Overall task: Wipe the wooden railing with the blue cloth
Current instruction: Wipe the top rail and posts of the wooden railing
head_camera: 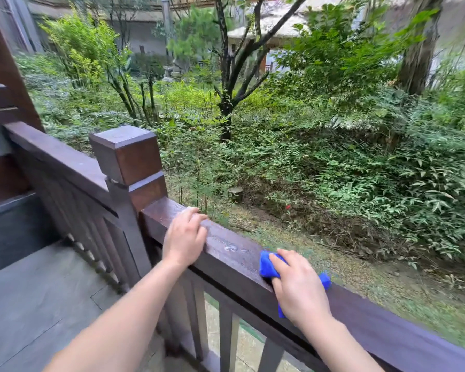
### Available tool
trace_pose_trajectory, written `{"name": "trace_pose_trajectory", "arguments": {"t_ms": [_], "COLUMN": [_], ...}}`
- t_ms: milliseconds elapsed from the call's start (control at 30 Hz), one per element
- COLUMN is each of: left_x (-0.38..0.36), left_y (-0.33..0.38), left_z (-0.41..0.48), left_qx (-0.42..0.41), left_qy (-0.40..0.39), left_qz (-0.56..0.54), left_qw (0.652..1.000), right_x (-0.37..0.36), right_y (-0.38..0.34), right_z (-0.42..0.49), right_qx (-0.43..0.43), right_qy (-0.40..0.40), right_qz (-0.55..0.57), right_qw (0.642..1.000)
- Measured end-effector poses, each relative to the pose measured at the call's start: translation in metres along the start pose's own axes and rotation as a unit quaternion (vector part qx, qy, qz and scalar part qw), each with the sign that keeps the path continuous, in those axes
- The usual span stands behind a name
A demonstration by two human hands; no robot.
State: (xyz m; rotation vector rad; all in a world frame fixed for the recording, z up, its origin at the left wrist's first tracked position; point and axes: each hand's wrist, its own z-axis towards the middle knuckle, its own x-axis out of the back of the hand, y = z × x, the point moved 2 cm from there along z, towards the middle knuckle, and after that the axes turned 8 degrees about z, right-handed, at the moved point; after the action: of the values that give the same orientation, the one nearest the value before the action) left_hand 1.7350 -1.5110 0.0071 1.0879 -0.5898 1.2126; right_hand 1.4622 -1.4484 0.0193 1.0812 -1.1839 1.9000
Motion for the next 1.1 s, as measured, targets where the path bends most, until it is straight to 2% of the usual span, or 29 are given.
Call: {"name": "trace_pose_trajectory", "arguments": {"t_ms": [133,200,300,467,667,733,800,867,900,1033,1100], "left_x": [-0.013,-0.014,-0.011,-0.013,-0.011,-0.012,-0.013,-0.015,-0.016,-0.017,-0.018], "left_y": [-0.017,-0.016,-0.015,-0.017,-0.016,-0.016,-0.017,-0.018,-0.018,-0.018,-0.018], "left_z": [0.008,0.006,0.006,0.005,0.007,0.007,0.007,0.007,0.007,0.007,0.007], "left_qx": [0.012,0.013,0.015,0.013,0.004,-0.003,-0.004,-0.002,-0.001,-0.006,-0.013], "left_qy": [0.002,0.012,0.017,0.017,0.011,0.015,0.021,0.024,0.024,0.038,0.041], "left_qz": [0.0,-0.001,0.004,0.005,0.017,0.018,0.008,0.004,0.004,0.003,0.003], "left_qw": [1.0,1.0,1.0,1.0,1.0,1.0,1.0,1.0,1.0,0.999,0.999], "right_x": [-0.01,-0.009,-0.015,-0.024,-0.031,-0.034,-0.036,-0.034,-0.034,-0.043,-0.054], "right_y": [0.006,0.002,-0.024,-0.027,-0.05,-0.056,-0.053,-0.048,-0.045,-0.071,-0.088], "right_z": [-0.016,0.007,0.032,-0.006,0.057,0.054,0.026,0.008,0.011,0.064,0.076], "right_qx": [0.054,0.016,-0.017,0.074,-0.021,0.005,0.059,0.074,0.067,-0.049,-0.043], "right_qy": [0.001,0.026,0.024,-0.011,0.036,0.01,0.014,0.017,0.024,0.05,0.038], "right_qz": [-0.003,0.012,0.016,0.009,0.027,0.019,0.022,0.019,0.019,0.023,0.012], "right_qw": [0.999,0.999,0.999,0.997,0.999,1.0,0.998,0.997,0.997,0.997,0.998]}}
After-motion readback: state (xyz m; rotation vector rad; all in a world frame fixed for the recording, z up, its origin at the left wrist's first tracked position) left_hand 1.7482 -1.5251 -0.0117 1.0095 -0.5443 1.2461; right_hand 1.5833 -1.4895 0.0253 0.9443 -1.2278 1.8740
